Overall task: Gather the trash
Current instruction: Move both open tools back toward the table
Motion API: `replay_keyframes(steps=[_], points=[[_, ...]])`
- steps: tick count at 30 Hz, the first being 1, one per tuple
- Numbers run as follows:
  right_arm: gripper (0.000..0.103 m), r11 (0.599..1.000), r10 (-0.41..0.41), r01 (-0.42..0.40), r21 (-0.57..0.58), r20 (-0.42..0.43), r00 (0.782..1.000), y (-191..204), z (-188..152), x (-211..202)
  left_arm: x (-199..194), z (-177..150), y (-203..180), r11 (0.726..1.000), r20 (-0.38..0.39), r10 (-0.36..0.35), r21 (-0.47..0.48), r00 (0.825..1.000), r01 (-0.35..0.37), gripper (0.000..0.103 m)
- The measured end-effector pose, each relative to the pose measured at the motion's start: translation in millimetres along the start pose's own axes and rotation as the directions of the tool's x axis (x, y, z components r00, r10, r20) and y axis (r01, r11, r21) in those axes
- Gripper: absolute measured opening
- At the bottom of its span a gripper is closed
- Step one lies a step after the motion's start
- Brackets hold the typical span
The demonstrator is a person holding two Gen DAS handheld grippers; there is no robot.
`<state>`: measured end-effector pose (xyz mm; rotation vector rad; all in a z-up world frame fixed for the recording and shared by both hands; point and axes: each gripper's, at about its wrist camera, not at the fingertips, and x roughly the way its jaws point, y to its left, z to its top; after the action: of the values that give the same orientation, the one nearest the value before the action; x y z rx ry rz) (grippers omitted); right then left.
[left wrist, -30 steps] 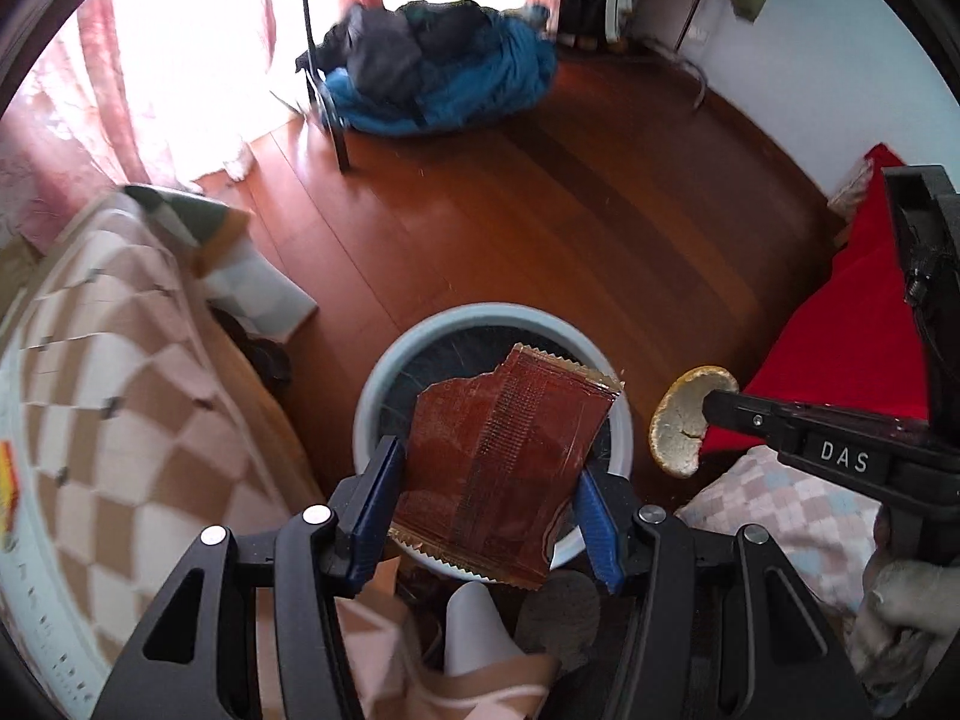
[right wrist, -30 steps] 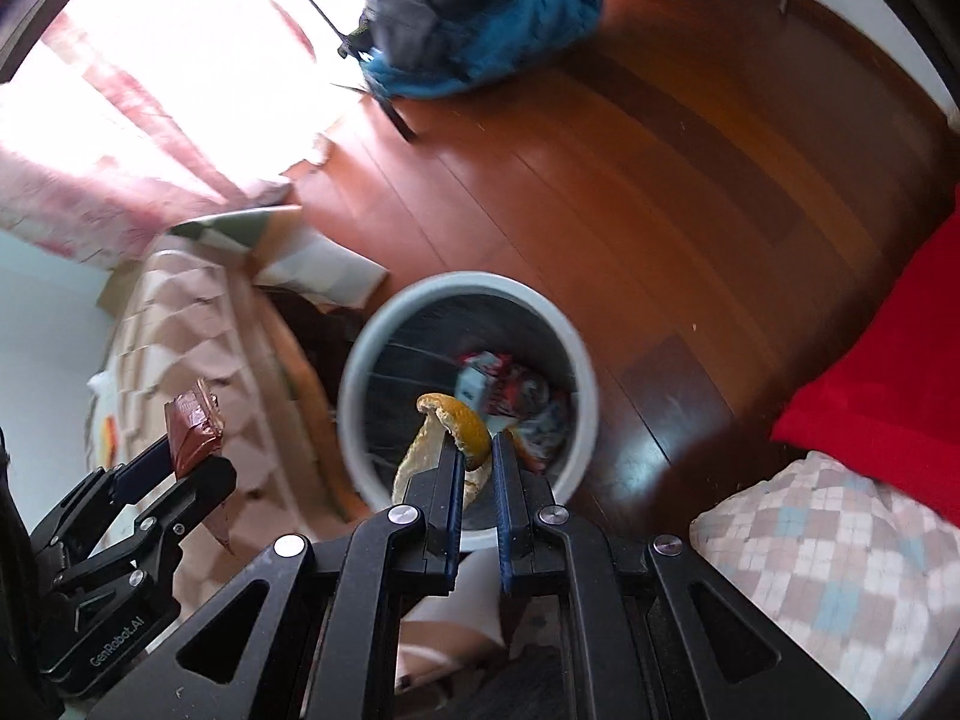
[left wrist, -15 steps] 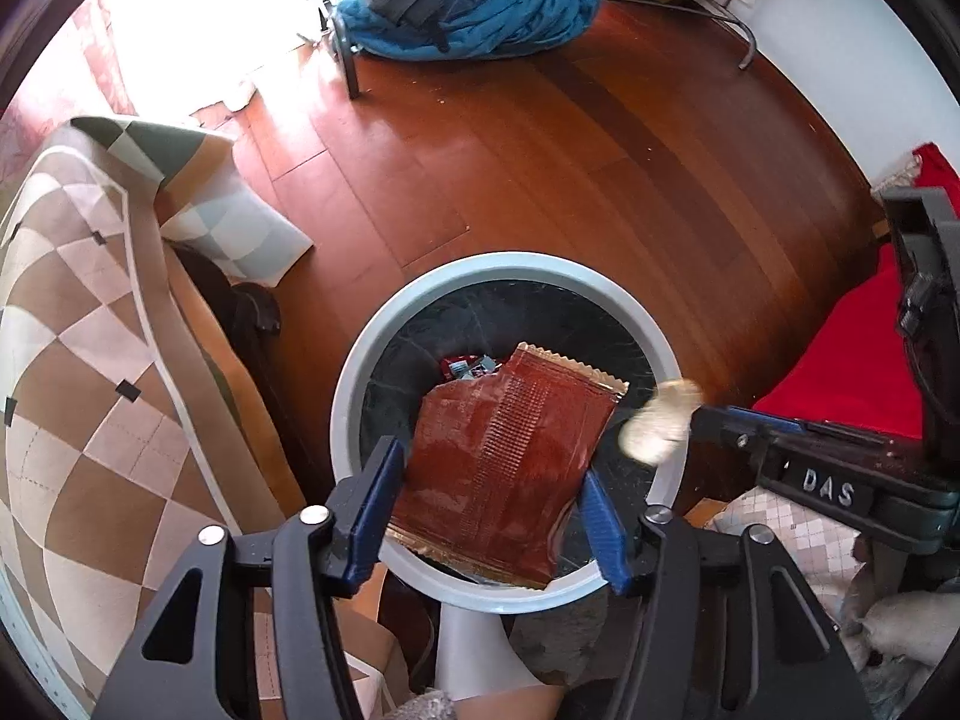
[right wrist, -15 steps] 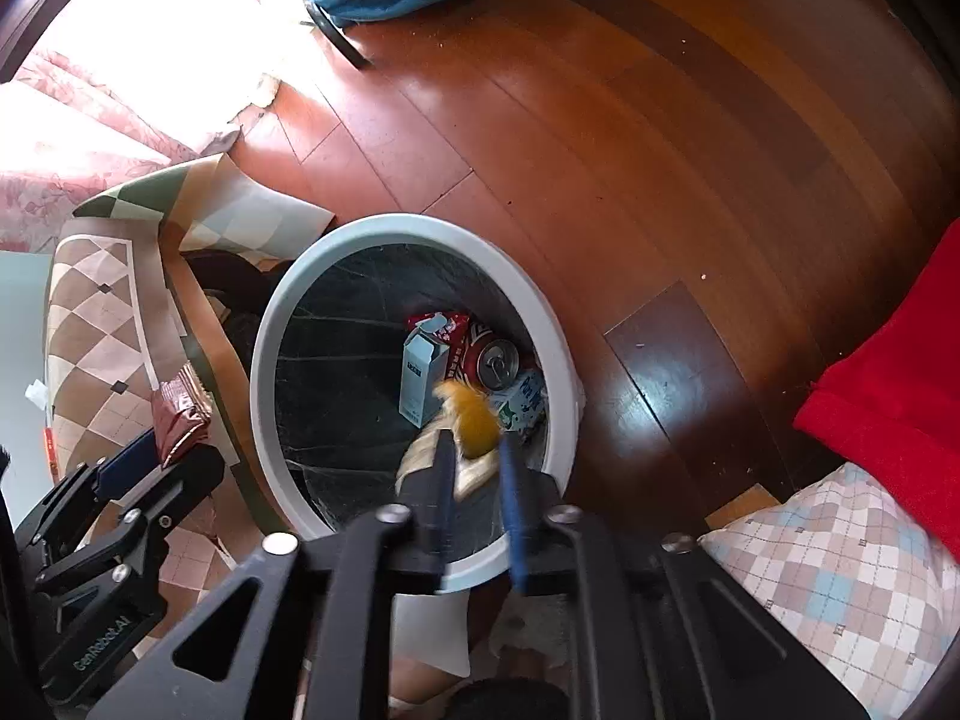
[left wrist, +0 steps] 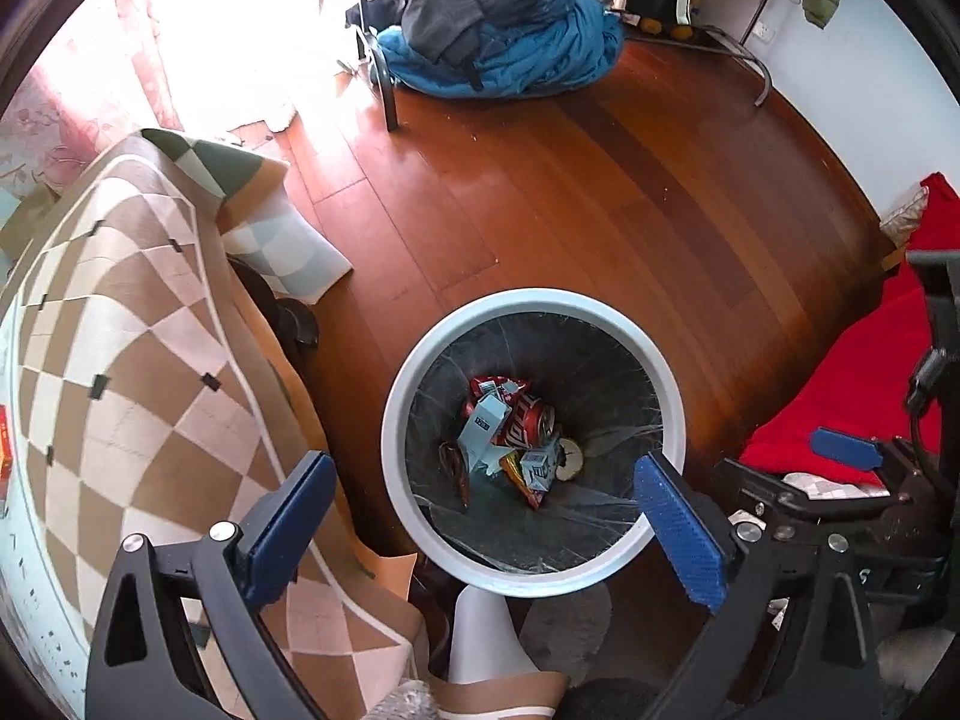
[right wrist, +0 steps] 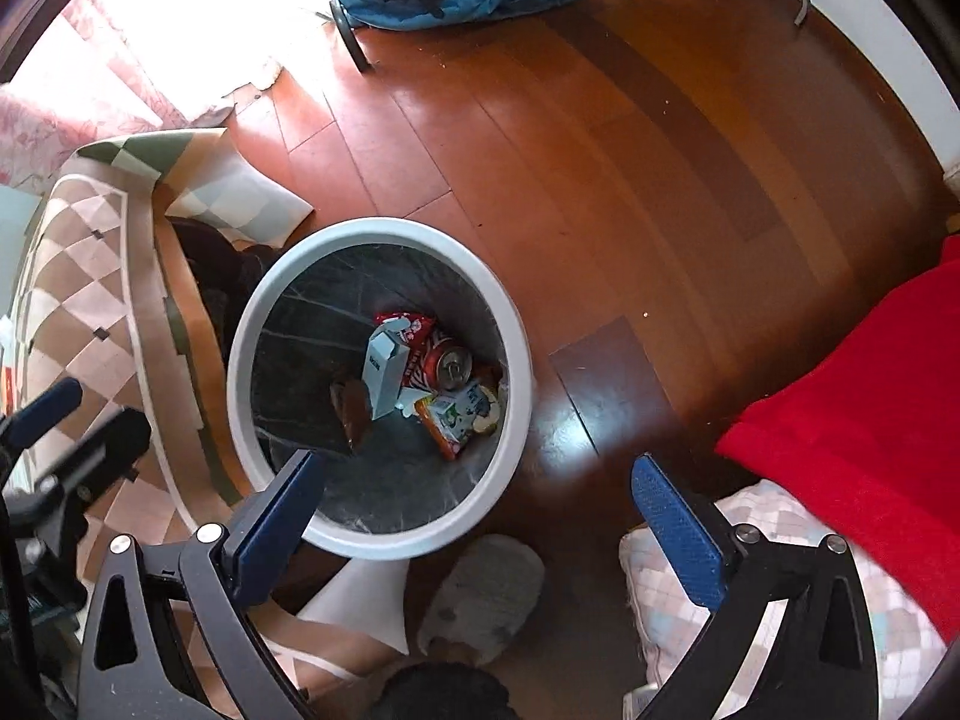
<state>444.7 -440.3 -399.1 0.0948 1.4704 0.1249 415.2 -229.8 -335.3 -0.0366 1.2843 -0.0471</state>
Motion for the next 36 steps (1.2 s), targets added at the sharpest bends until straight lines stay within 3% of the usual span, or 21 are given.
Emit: replay_keyframes(steps=[14, 26, 30, 33, 36], points=[[0.103, 0.999, -0.022, 0.025, -0.033, 0.096, 0.995, 23, -27, -79, -70, -15, 9, 1.0, 0.086, 0.015, -0.015, 0.996, -0.013, 0.102], [0.103, 1.0, 0.024, -0.021, -0.017, 0.22, 0.975, 50, -61, -172, -157, -44, 32, 0.998, 0.211, -0.002, -0.058, 0.978, 0.014, 0.102], [0.103, 0.994, 0.106, -0.104, -0.02, 0.268, 0.958, 71, -69, -207, -193, -54, 59, 0.993, 0.26, 0.044, -0.117, 0.965, -0.014, 0.102], [0.103, 0.983, 0.182, -0.171, -0.064, 0.271, 0.945, 106, -72, -220, -215, -67, 102, 0.979, 0.275, 0.109, -0.199, 0.955, -0.054, 0.102], [0.103, 0.968, 0.231, -0.2, -0.154, 0.225, 0.946, 164, -71, -217, -222, -92, 163, 0.945, 0.25, 0.196, -0.306, 0.948, -0.115, 0.102]])
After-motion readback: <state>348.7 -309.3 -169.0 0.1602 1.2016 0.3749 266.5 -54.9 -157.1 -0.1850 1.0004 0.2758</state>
